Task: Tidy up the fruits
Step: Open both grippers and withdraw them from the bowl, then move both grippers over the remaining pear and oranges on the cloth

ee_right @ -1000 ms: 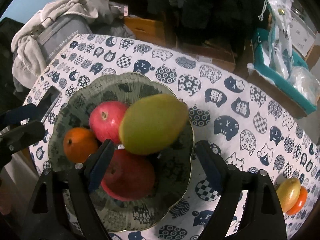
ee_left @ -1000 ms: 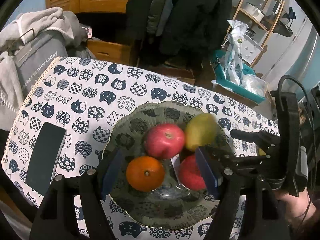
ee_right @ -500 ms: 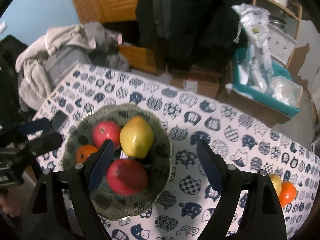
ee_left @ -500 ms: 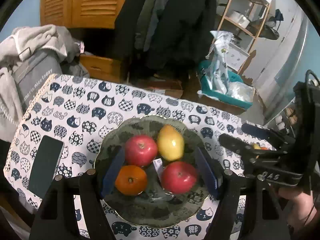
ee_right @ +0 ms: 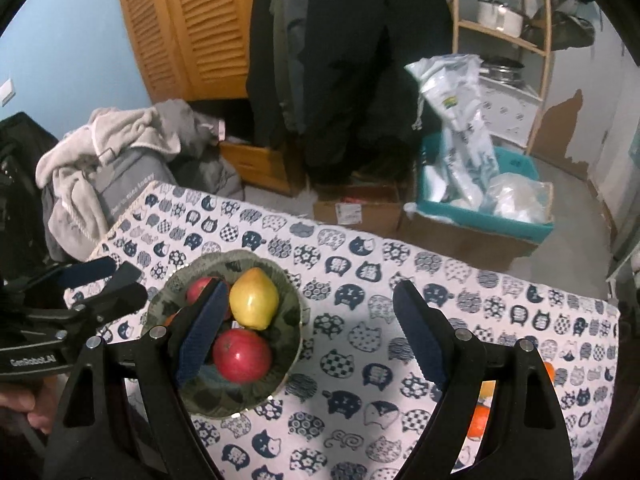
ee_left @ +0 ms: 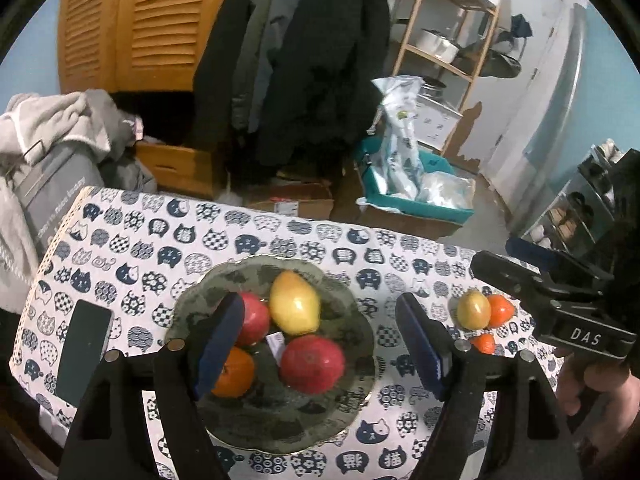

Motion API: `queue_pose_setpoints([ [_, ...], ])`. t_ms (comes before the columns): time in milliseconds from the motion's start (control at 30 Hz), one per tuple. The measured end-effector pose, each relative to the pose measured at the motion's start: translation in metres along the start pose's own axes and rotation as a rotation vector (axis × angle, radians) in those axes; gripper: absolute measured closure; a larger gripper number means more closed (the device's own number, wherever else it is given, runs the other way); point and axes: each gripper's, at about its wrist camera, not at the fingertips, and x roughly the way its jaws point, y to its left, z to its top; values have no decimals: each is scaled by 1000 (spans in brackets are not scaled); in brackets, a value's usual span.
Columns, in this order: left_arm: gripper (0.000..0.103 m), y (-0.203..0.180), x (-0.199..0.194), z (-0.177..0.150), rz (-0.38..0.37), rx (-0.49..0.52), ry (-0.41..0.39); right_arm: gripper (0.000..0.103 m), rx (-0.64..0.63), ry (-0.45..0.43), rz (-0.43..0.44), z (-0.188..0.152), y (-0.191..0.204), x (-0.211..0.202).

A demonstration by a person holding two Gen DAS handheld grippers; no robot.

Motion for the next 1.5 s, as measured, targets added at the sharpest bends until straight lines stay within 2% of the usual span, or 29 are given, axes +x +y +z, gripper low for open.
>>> queue_pose_setpoints([
  [233,22,-25,-5,3,-33,37,-14,18,12,-40,-38,-7,-16,-32],
  [367,17,-41,-9,4,-47,63,-28,18,21,-64,-56,-10,-27,-48],
  [867,17,-98,-10,2,-86,155,-36,18,53,-118,-110,-24,-58,-88],
  [1500,16,-180,33,-6,-135,270,62,16,189,-89,-225,-58,-150,-108],
])
